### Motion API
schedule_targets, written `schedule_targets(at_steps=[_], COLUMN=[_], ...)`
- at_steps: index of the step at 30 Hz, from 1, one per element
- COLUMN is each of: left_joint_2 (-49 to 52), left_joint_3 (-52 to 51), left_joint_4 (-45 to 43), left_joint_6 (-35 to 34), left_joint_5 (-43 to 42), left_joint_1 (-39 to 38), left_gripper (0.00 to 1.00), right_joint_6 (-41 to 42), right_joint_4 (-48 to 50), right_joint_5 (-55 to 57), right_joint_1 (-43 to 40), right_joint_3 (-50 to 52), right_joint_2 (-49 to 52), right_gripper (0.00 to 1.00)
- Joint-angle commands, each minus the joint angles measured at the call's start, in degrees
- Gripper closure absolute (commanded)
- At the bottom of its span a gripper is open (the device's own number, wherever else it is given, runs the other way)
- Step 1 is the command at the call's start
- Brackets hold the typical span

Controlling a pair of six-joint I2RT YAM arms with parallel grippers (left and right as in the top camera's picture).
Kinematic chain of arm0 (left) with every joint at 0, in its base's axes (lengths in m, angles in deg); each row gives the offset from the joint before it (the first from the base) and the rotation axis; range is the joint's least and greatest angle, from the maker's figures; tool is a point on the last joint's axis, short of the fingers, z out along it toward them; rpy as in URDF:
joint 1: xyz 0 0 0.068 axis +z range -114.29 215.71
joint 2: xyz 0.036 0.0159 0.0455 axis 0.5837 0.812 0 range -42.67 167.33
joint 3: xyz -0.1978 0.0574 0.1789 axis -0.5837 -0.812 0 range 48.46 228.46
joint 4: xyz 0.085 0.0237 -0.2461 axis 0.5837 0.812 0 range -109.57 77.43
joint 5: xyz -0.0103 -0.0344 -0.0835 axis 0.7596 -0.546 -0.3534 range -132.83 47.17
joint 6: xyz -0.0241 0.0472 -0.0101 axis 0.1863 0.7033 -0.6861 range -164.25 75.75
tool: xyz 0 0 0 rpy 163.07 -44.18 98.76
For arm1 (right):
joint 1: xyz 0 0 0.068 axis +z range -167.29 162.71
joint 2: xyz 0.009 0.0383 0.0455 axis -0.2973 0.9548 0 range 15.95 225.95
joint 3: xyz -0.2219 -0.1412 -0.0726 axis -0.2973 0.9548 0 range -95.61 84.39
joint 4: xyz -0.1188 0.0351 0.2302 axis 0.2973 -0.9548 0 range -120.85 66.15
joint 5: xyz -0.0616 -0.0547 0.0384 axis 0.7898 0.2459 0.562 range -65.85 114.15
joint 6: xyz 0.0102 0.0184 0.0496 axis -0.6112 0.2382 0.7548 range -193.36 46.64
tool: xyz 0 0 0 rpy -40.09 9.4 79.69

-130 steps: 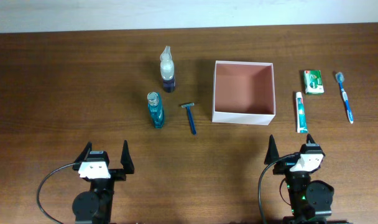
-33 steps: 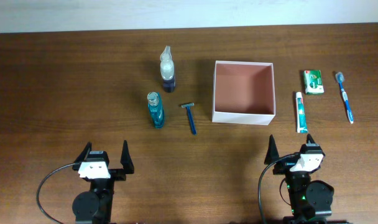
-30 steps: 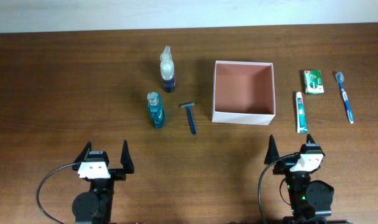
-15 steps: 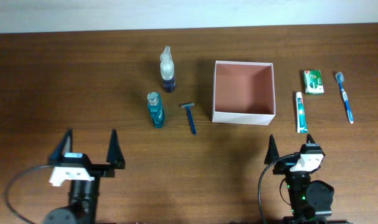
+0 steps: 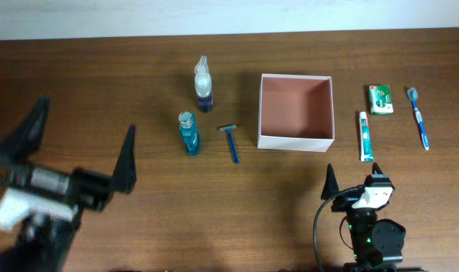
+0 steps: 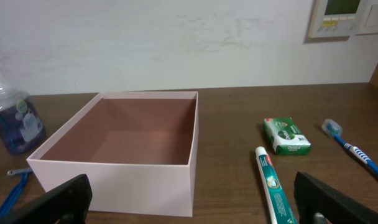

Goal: Pack container
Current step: 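Swing the left arm up and lower the gripper over the teal mouthwash bottle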

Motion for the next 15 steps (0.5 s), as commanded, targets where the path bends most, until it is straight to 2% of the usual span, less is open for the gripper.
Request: schedule_targets(at_steps=[1, 4, 7, 9, 12, 13, 15], left_joint_2=[13.79, 27.02, 38.71, 45.31, 51.34, 52.59, 55.28], left_joint_3=[14.51, 32.02, 47.21, 54.12, 58.14, 58.62, 59.28], left_joint_4=[13.57, 31.91, 46.99, 52.81, 55.36, 56.17, 59.12], left_joint_6=[4.52, 5.03, 5.01, 5.01, 5.01, 4.96, 4.85], left_joint_5=[-4.79, -6.78, -14.86, -18.78, -19.10, -17.79, -9.90], left_joint_1=[0.24, 0.24, 0.24, 0.24, -0.20, -0.61, -2.60], left_gripper=[0.01, 0.01, 0.01, 0.01, 0.01, 0.01, 0.01], right_joint_6=[-0.57, -0.57, -0.57, -0.57, -0.57, -0.57, -0.57], right_joint_4=[-0.44, -0.44, -0.44, -0.44, -0.44, -0.44, -0.44], right_joint_5=[-0.48, -0.46, -0.48, -0.48, -0.48, -0.48, -0.48], right_joint_1=[0.42, 0.42, 0.42, 0.42, 0.42, 0.42, 0.42], right_joint_3=[0.26, 0.26, 0.26, 0.26, 0.26, 0.26, 0.26], right_joint_2=[-0.44, -0.44, -0.44, -0.44, -0.44, -0.44, -0.44], right_gripper=[0.01, 0.01, 0.01, 0.01, 0.01, 0.01, 0.01])
